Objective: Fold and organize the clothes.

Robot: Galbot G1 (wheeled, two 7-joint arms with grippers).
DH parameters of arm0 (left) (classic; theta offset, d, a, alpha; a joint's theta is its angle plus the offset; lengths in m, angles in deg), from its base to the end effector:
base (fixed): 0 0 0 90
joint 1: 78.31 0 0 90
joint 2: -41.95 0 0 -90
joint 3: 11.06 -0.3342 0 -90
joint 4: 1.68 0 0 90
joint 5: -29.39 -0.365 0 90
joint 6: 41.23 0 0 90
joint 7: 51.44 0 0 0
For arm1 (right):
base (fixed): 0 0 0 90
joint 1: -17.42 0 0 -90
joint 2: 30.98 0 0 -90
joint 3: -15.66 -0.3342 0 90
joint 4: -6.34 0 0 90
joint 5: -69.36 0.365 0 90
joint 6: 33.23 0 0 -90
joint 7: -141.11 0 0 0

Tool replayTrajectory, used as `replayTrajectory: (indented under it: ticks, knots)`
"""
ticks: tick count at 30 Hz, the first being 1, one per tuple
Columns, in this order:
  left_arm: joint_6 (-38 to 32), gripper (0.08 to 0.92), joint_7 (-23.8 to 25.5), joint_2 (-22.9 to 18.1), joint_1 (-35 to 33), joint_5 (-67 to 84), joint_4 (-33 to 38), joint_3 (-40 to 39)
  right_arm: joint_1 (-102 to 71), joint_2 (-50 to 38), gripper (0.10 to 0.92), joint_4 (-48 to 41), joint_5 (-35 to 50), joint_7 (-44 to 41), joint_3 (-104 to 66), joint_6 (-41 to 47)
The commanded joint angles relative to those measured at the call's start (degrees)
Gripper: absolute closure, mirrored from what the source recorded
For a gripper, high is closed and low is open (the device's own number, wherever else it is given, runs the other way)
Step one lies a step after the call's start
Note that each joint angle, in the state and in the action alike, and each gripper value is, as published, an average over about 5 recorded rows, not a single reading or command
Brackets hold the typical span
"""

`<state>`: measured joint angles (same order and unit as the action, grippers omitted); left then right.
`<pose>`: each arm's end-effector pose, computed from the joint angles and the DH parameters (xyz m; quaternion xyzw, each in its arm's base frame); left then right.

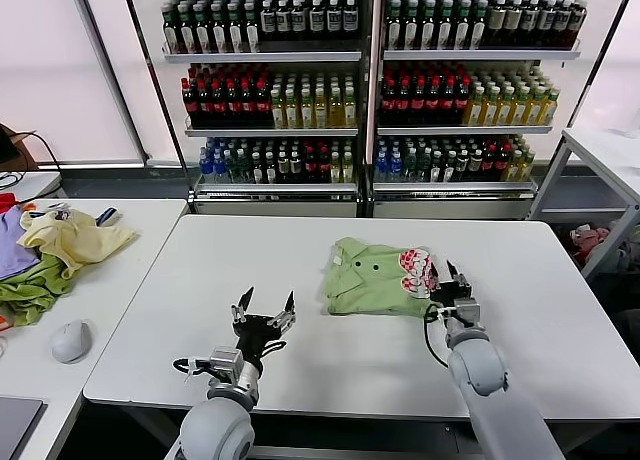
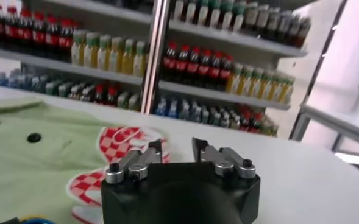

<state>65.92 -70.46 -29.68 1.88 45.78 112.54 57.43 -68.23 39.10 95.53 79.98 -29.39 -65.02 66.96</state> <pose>0.2688 -0.0577 -0.2632 -0.0735 -0.9936 -0.0069 0.0858 0.3848 -0.0601 -0.3109 -0.0167 -0.9926 0.0966 0.0710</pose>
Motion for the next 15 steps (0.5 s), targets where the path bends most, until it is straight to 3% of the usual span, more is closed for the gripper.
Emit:
replayTrajectory:
  ticks: [1, 10, 15]
  knots:
    - [-0.49, 0.177, 0.55, -0.13, -1.6, -1.87, 1.53, -0.22, -16.49, -1.49, 0.515, 16.05, 0.55, -0.81, -9.79, -13.17]
    - [-1.0, 0.177, 1.58, -0.04, -3.19, -3.07, 3.87, -0.44, -30.88, 0.24, 0.269, 28.6, 2.97, -3.09, -15.58, -11.06]
    - [-1.5, 0.177, 2.33, -0.02, -3.67, -3.87, 4.85, -0.42, -32.6, 1.64, 0.207, 29.46, 2.86, -3.72, -16.04, -10.78]
